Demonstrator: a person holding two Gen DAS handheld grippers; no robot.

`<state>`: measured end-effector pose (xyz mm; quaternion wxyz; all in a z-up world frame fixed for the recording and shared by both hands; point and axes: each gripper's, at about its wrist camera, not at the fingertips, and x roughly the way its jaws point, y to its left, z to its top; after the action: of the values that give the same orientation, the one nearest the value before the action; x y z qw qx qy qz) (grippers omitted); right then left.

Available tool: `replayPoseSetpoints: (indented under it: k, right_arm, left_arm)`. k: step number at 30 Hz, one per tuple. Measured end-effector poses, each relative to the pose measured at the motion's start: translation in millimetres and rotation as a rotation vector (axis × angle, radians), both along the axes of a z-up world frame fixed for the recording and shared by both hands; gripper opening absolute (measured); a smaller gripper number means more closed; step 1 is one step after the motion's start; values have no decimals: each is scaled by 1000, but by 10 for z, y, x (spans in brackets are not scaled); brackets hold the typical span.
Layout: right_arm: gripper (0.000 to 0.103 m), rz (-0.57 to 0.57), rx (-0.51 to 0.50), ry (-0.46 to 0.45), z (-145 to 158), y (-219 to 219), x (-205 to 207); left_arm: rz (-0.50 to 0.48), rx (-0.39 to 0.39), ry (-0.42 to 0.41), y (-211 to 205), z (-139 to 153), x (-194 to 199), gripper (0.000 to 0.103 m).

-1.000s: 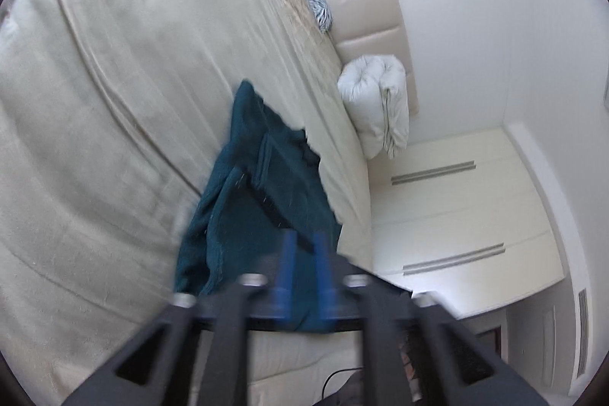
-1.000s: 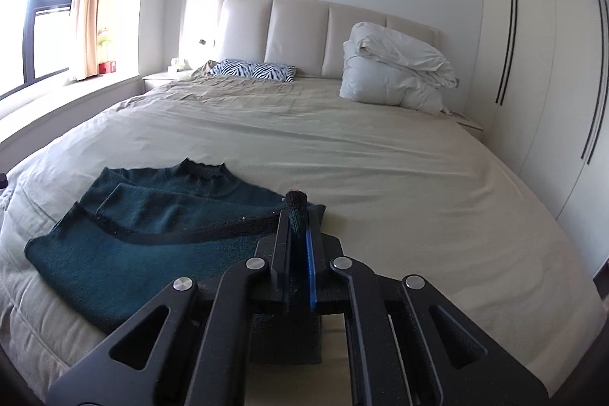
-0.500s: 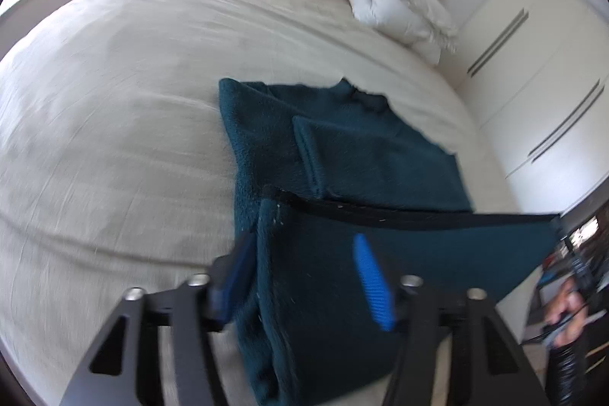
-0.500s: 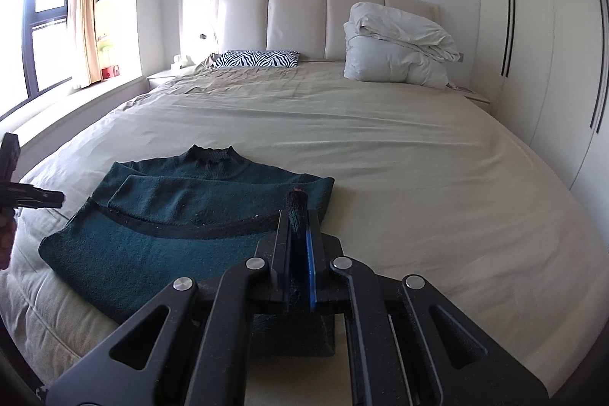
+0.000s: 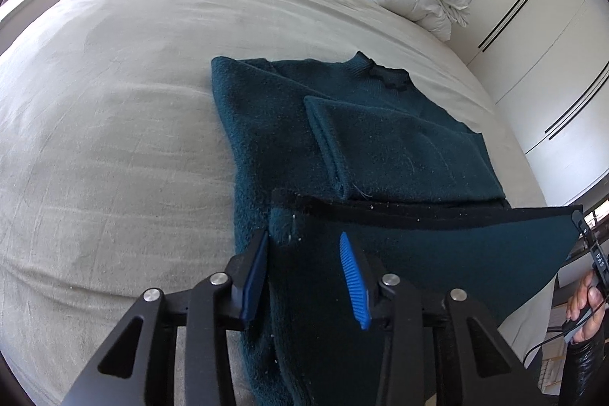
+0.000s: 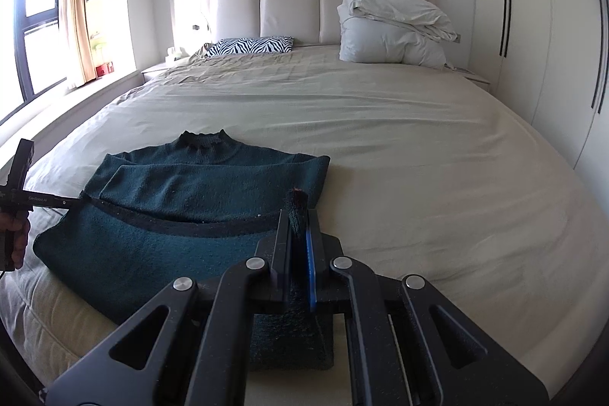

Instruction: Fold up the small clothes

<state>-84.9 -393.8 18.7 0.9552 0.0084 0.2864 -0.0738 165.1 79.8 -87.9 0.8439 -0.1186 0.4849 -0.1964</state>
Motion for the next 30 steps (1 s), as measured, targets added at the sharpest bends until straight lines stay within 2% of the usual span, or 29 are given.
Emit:
replayPoseSetpoints:
  k: [1,4,9,17,22,30]
  right_arm:
    - [5,0,-1,1,2,4,-7]
    - [5,1,-2,4,-2,12,21]
    - [5,-1,-13,3,2,13,15]
    - [5,-29,-51,-13,64,23,40]
    - [5,-37,-77,-25,145,42,96]
    - [5,-29,-123,-22,216,33,435]
  left_arm:
    - [-1,4,-1,-12,3,7,35]
    - [-9,22,-3,-40,-1,8,7]
    - [-7,68,-52,-103,78,-56,7]
    - [52,70,-195,31,451,-365,6]
    - [119,23,-265,232,661,-533,6]
    - [172,-16,-295,345,805,-519,6]
